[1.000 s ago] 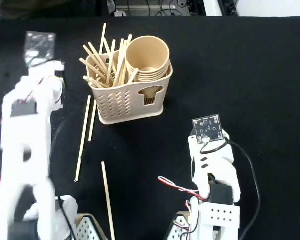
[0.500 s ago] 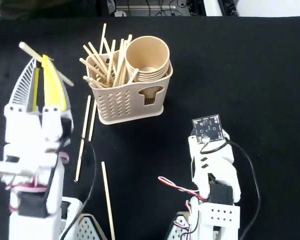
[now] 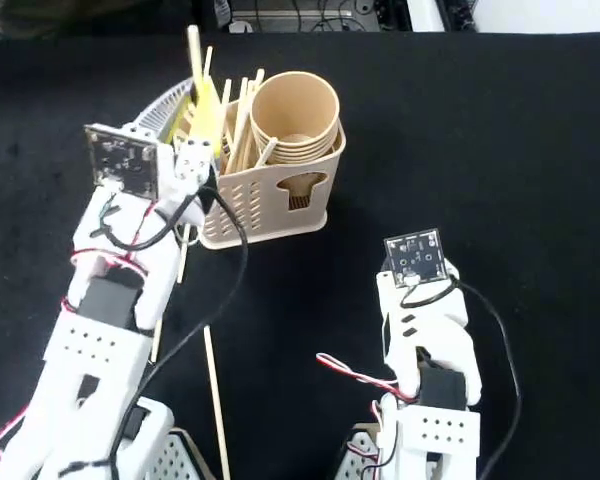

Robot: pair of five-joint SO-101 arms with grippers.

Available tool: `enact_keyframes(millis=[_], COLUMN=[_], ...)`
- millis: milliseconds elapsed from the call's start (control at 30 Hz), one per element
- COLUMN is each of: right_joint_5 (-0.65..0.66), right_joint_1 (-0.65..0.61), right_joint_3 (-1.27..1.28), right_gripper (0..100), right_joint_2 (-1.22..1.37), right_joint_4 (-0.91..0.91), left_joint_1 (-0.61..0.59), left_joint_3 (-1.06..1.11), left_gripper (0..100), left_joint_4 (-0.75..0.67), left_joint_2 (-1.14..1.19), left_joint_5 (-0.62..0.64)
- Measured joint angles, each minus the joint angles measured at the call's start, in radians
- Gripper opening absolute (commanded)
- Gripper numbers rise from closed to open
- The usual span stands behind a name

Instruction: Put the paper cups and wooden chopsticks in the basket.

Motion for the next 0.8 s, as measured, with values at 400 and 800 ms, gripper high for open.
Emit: enact_keyframes(millis=[400, 800], right_joint_5=[0.000, 0.002], right_joint_1=[0.000, -0.034], right_joint_3=[0.000, 0.000], right_gripper=[1.3, 1.3], right_joint_2=[0.000, 0.000], right_joint_4=[0.000, 0.008], left_joint_1=[-0.014, -0.035], left_joint_3=[0.091, -0.408], left_gripper=[11, 25], left_joint_4=[-0.095, 0.855], left_joint_2=[0.075, 0.075], left_joint_5=[0.000, 0.114])
